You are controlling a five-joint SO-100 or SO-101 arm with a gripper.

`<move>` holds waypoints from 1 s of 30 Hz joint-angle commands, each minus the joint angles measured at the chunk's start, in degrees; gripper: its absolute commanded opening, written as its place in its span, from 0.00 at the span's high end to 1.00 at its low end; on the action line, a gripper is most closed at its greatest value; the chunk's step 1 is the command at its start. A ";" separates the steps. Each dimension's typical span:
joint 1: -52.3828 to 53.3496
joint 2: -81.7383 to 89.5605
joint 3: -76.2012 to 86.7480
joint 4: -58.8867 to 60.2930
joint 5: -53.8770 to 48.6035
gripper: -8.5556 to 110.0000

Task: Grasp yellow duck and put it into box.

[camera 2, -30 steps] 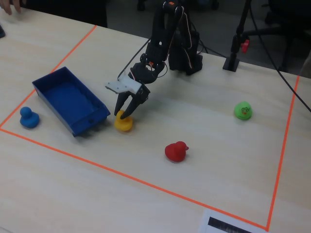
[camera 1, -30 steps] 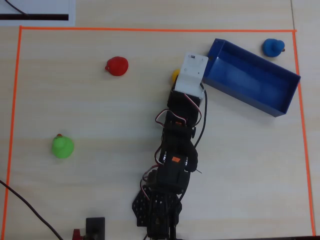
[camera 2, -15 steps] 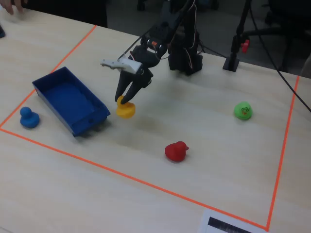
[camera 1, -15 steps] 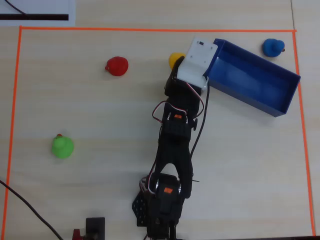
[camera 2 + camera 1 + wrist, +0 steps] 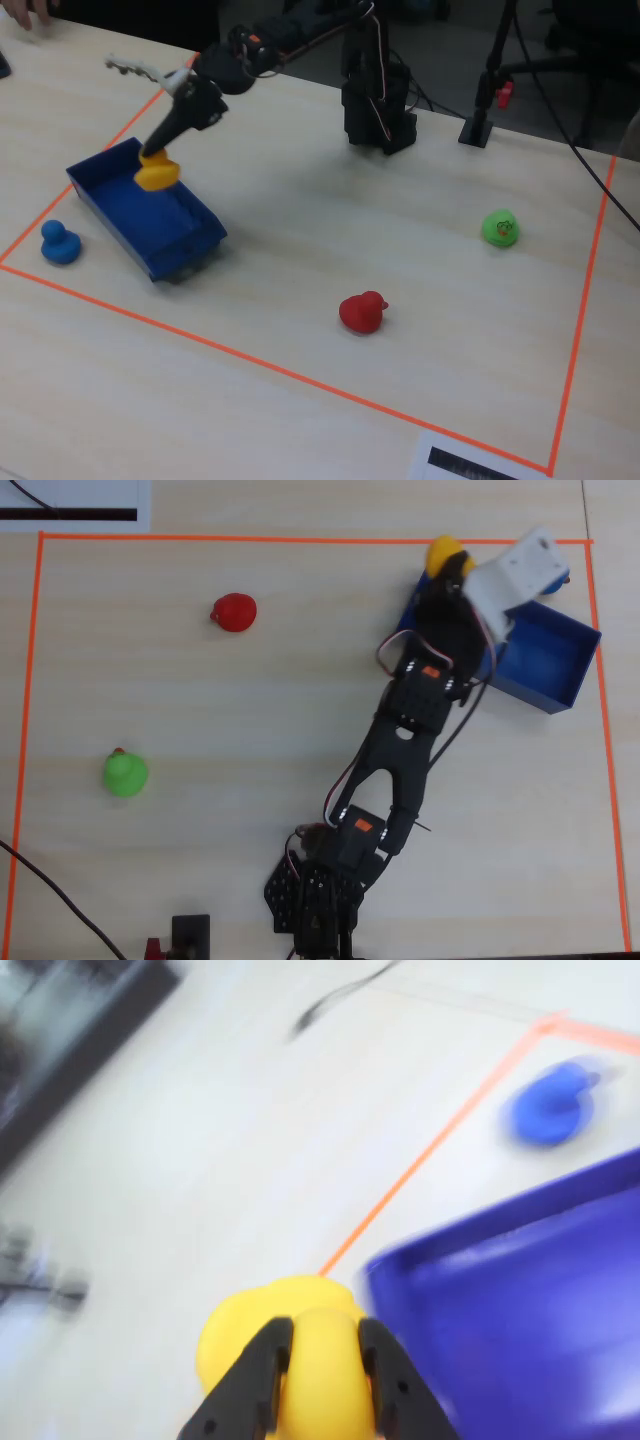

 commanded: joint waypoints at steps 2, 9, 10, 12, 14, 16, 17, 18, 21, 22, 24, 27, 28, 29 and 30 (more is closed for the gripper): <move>4.83 -5.63 -16.17 5.98 1.67 0.93; 8.26 -7.12 0.00 0.09 -7.29 0.93; 8.61 -7.12 2.90 -1.67 -9.14 0.93; 9.23 -7.03 9.93 -8.09 -12.74 0.93; 9.67 -7.21 16.44 -15.03 -16.52 0.93; 10.02 -8.09 19.69 -19.60 -17.75 0.93; 10.11 -8.61 19.69 -19.86 -17.84 0.93; 10.20 -8.96 19.42 -19.78 -17.75 0.93; 10.02 -9.49 18.72 -20.39 -17.31 0.93; 9.84 -9.67 18.19 -20.39 -17.23 0.93; 9.67 -10.11 16.79 -20.13 -15.82 0.93; 9.76 -11.07 13.54 -19.25 -13.01 0.92; 9.76 -11.43 12.22 -18.11 -12.66 0.90; 9.84 -11.87 10.90 -16.79 -12.13 0.88; 10.02 -12.39 9.32 -15.47 -9.67 0.83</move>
